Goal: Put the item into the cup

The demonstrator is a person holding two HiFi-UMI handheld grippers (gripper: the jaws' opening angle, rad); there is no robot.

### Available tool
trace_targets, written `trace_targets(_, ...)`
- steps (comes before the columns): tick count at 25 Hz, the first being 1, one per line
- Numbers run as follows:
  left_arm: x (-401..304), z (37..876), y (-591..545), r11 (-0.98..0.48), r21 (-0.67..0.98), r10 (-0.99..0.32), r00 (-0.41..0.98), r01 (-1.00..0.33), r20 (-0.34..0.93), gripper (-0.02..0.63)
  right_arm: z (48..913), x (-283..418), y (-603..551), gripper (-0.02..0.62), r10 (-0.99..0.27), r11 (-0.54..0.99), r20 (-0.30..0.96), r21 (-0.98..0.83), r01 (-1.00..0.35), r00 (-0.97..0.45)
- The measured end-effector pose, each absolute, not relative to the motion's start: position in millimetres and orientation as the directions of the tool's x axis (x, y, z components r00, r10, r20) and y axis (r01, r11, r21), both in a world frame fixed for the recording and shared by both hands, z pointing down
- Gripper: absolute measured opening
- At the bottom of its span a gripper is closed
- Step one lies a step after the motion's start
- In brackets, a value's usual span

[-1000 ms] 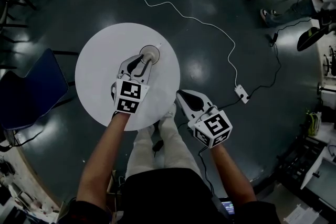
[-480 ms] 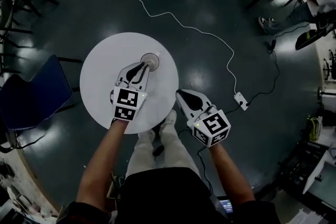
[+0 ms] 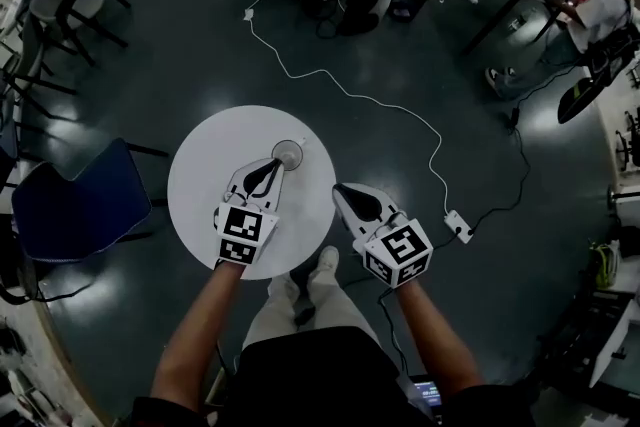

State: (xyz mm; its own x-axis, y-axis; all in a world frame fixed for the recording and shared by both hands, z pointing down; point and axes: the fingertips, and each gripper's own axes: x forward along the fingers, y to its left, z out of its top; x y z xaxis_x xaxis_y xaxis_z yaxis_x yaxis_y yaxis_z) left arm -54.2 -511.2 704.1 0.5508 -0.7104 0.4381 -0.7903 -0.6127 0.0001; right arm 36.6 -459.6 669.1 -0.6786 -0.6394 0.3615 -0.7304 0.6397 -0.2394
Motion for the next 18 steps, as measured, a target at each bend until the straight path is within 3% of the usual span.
trace_targets(8,-37,628,-481,-0.639,-0.026,-0.716,0.583,-0.769,0.384,0.015,599,35,-455,0.017,-0.658,0.669,0.297,-0.191,-0.718,-0.692)
trace_targets(18,-18,553,-426,-0.574,-0.002,-0.784,0.548,-0.819,0.292,0.015,524,64,-437,0.017,-0.685,0.696,0.199,-0.106,-0.71,-0.701)
